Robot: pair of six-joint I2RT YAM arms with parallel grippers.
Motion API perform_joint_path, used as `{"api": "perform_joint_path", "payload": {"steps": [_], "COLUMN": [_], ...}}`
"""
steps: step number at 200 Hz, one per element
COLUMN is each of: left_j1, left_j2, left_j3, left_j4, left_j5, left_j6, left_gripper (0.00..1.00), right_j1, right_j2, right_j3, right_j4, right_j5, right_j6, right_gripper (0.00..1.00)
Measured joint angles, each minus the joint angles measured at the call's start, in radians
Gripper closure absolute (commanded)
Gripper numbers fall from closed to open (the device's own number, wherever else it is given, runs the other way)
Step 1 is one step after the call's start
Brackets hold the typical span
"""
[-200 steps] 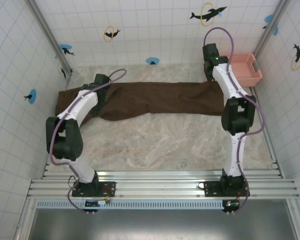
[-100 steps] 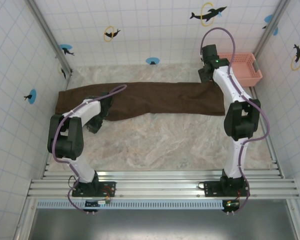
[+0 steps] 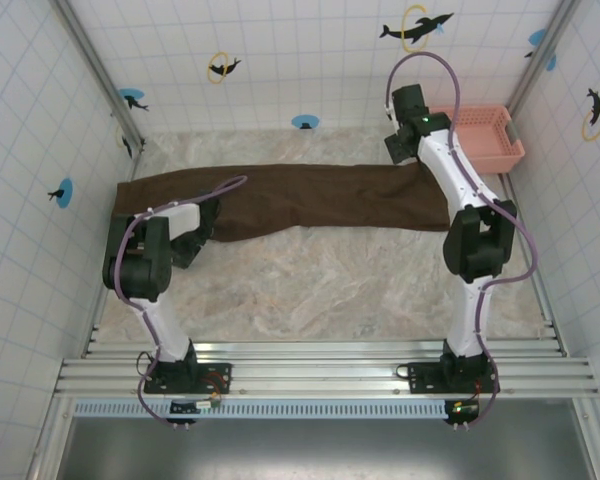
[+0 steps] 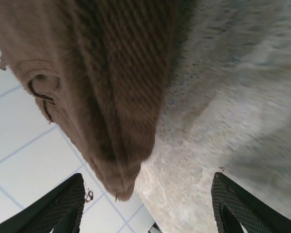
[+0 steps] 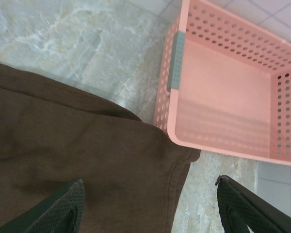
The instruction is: Roll up the long pants
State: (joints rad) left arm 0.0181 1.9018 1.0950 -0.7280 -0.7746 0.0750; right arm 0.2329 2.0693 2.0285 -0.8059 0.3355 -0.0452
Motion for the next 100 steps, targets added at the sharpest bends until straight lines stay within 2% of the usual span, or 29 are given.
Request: {"api": "perform_joint_path", "payload": {"steps": [16, 32, 55, 89, 100], "left_j1": [0.028, 0.052, 0.079, 0.106, 0.108], "left_j2": [0.016, 0.016, 0.016, 0.02, 0.027], "left_j3": [0.001, 0.002, 0.01, 0.045, 0.056], "left_j4": [0.021, 0.039, 0.056, 0.064, 0.067], "left_j5": [-0.003, -0.002, -0.001, 0.0, -0.002], "left_j6": [0.005, 0.01, 0.024, 0.038, 0.04], "left_gripper": [0.37, 0.44, 0.69, 0.71, 0.94], "right_j1": [0.017, 0.034, 0.056, 0.082, 0.087], "right_j2": [0.0, 0.0, 0.002, 0.014, 0.015], "right_j3": [0.032, 0.053, 0.06, 0.061, 0.061], "right_j4": [-0.005, -0.006, -0.006, -0.014, -0.018], "right_j5": [0.002, 0.006, 0.005, 0.009, 0.013], "right_j6": [-0.005, -0.009, -0.009, -0.016, -0.019], "right_gripper": [0.26, 0.26, 0.26, 0.26, 0.26]}}
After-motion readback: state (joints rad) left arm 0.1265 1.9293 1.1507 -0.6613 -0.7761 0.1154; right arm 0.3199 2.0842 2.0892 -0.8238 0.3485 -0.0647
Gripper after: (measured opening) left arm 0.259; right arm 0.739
